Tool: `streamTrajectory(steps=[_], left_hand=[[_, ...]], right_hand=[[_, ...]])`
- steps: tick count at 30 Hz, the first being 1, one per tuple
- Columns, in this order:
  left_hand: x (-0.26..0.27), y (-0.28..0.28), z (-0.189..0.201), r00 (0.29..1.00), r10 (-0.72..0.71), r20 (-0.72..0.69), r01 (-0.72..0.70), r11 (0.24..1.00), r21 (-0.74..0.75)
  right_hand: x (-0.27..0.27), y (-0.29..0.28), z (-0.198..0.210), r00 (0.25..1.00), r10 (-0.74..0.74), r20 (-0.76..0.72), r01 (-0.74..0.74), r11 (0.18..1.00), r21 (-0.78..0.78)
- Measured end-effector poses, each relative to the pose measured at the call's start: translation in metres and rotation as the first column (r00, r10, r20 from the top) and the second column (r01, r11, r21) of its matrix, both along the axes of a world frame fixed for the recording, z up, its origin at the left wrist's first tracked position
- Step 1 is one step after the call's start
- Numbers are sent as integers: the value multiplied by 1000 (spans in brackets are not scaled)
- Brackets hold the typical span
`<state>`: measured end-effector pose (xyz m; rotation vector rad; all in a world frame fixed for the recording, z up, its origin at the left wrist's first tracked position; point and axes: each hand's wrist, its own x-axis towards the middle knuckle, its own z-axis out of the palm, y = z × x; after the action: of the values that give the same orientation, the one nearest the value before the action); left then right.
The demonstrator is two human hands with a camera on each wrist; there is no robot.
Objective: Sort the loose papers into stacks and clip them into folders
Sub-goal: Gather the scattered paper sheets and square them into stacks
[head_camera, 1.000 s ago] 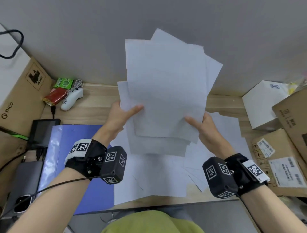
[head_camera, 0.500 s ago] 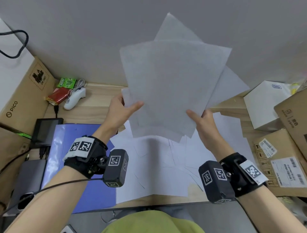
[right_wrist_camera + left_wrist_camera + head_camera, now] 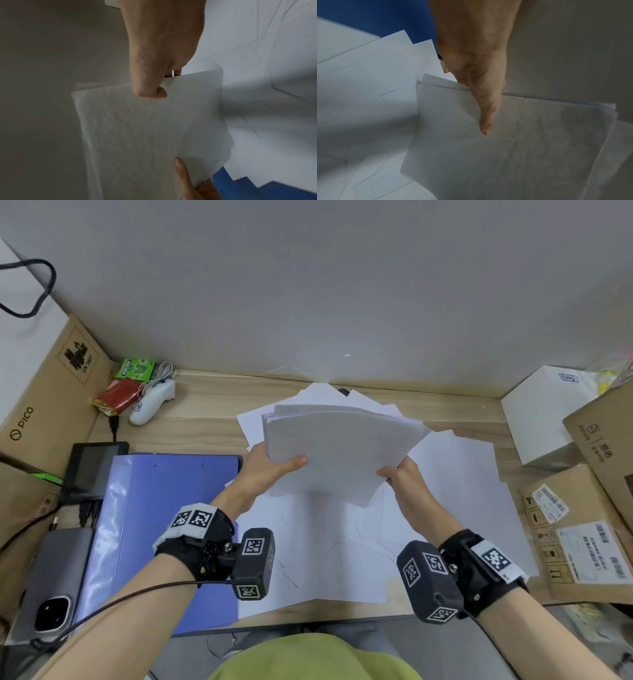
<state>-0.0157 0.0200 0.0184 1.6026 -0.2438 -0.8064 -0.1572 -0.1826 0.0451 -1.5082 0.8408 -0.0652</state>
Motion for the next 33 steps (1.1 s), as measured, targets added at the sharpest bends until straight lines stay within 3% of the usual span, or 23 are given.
streamTrajectory(steps=[5, 10, 14, 17, 23, 25, 30, 33], left_hand=[[-1, -3, 1, 1000, 21, -3, -21, 999, 25], [7, 10, 8, 1000, 20, -5, -20, 1000, -23], [-3, 12, -3, 1000, -2, -6, 2, 1000, 8], [-3, 0, 4, 998, 62, 3, -62, 998, -9], [14, -16, 40, 992, 114, 55, -103, 979, -178], [14, -12, 35, 994, 97, 58, -86, 983, -160], [-3, 12, -6, 999, -29, -21, 30, 999, 25], [-6, 13, -11, 1000, -9, -28, 9, 1000, 23]], right_hand=[[4, 5, -1, 996, 91, -3, -91, 996, 25], [-3, -3, 11, 993, 47, 105, -54, 997, 62], [-14, 6, -8, 997, 64, 53, -69, 993, 100], [-4, 11, -6, 999, 2, 33, -4, 997, 75], [19, 0, 32, 970, -118, 211, 108, 993, 54], [14, -2, 24, 977, -105, 186, 98, 994, 48], [-14, 11, -28, 997, 56, -52, -51, 994, 100], [-14, 14, -32, 990, 122, -64, -117, 989, 90]])
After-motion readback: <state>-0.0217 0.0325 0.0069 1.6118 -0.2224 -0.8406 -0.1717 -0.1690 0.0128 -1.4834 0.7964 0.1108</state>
